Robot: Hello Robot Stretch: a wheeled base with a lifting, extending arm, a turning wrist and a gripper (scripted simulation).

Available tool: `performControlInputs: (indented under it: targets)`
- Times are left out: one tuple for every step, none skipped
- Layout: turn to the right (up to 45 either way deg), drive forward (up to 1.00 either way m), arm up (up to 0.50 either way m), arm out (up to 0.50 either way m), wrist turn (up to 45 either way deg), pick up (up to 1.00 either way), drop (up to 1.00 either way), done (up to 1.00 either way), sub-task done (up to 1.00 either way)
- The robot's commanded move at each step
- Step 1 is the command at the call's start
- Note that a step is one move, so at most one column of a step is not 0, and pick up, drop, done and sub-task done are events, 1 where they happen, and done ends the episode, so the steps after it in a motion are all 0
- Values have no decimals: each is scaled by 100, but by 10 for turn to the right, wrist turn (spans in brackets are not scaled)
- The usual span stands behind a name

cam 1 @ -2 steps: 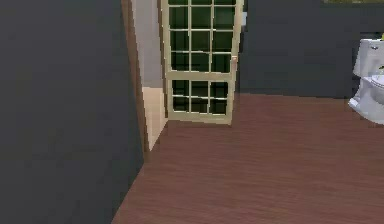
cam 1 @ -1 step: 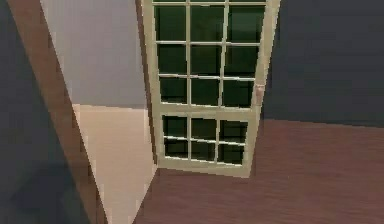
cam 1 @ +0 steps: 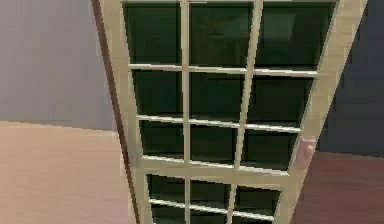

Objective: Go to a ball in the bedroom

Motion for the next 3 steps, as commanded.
performControlInputs:
  targets:
    - [-300, 0, 0, 0, 0, 0, 0, 0, 0]
    - [-30, 0, 0, 0, 0, 0, 0, 0, 0]
    - [0, 45, 0, 0, 0, 0, 0, 0, 0]
